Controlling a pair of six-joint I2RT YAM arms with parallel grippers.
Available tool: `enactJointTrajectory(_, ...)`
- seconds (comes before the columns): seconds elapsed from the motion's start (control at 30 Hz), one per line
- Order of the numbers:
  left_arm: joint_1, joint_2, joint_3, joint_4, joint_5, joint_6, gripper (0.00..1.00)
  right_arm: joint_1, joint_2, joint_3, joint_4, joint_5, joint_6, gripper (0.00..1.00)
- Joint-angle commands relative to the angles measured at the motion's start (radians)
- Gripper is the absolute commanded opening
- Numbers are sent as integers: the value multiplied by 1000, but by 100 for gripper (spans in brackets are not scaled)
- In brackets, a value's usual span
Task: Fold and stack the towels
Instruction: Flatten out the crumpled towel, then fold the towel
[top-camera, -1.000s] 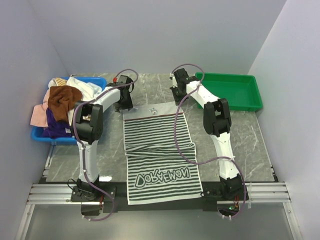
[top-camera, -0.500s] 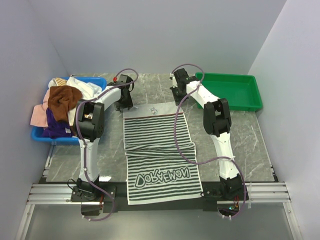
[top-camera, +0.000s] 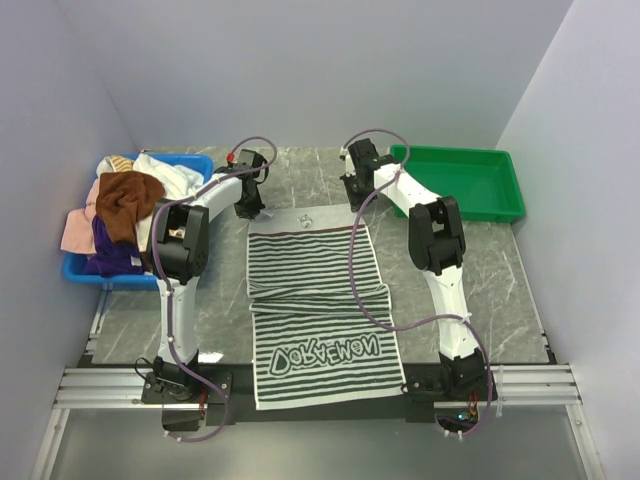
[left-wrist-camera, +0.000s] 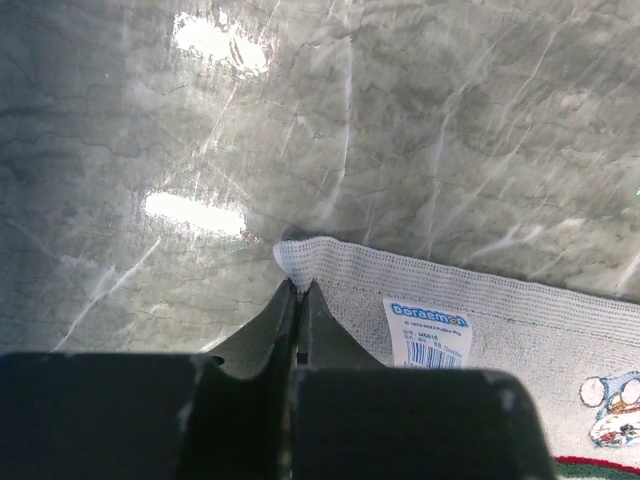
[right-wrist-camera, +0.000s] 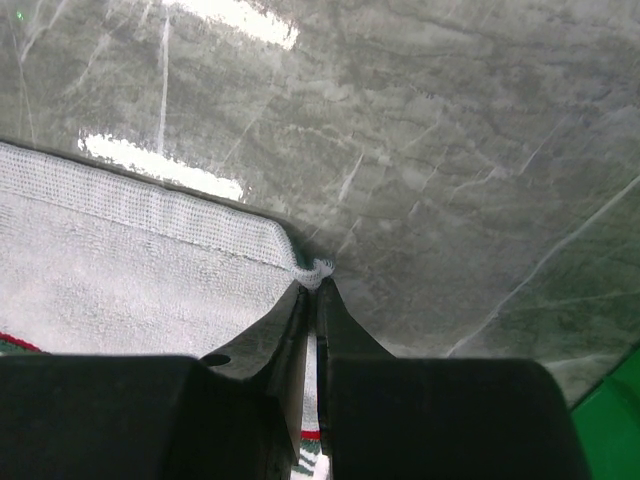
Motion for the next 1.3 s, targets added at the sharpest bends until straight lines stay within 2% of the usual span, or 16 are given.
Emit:
enactJointTrajectory(0.0,3,56,-57,-46,21,-3,1,9,-29,-73,-58,12,-8,0)
enactJointTrajectory(0.17,6,-11,20,-57,-47,49,1,-13,-126,-107,32,41,16,0)
enactJointTrajectory(0.43,11,-31,356,-81,-85,135,1,-45,-247,-7,181,214,22,0)
enactJointTrajectory(0.6,26,-48,462,18,-70,158,0,-88,-305,19,375,262,21,0)
enactJointTrajectory(0.8,55,-57,520,161,-27,169,0,-100,-267,154,506,291,-65,0)
enactJointTrajectory(1.0,101,-19,609,210,22,149,0,-108,-219,257,620,292,-163,0)
enactJointTrajectory(1.17,117,-57,559,264,81,152,0,-108,-261,153,678,259,-223,0)
enactJointTrajectory(1.27,117,-108,465,294,110,158,0,-108,-305,55,690,239,-222,0)
